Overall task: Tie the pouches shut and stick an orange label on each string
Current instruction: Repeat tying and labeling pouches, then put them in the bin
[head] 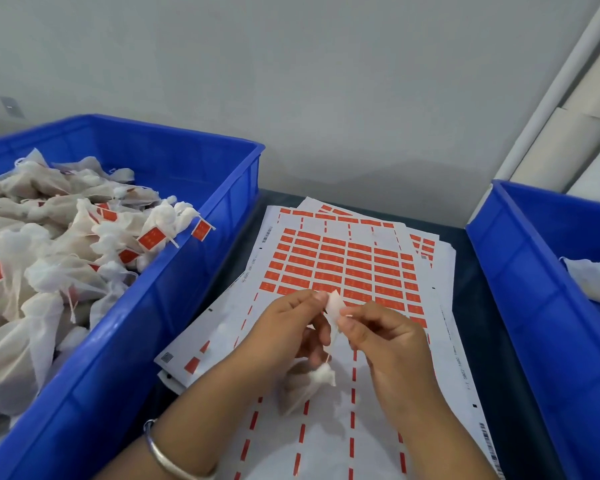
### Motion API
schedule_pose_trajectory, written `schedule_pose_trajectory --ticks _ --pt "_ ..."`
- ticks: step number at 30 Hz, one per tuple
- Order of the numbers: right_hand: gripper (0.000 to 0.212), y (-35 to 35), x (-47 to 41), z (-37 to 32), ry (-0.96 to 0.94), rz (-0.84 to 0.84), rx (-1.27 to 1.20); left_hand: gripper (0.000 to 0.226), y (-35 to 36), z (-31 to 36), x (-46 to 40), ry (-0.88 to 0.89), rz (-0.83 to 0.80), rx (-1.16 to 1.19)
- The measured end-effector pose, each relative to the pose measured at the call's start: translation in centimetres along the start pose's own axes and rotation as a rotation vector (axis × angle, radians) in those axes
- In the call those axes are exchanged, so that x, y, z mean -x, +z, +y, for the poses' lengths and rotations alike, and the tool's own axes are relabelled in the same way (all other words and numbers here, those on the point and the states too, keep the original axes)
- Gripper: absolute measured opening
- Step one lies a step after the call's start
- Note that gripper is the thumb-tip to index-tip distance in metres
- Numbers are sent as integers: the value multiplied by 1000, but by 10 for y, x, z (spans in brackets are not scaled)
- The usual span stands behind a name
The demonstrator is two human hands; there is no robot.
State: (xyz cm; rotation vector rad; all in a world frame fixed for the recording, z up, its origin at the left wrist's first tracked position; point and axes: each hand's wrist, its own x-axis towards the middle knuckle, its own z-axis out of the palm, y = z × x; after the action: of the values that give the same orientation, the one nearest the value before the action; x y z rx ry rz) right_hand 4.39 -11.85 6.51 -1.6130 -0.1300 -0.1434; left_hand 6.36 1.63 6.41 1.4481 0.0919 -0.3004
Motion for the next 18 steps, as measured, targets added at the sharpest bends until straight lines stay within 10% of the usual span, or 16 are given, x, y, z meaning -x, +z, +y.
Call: schedule_pose_trajectory --ticks 18 --pt "19 -3 -1 0 2 99 -72 24 7 -9 -2 47 62 120"
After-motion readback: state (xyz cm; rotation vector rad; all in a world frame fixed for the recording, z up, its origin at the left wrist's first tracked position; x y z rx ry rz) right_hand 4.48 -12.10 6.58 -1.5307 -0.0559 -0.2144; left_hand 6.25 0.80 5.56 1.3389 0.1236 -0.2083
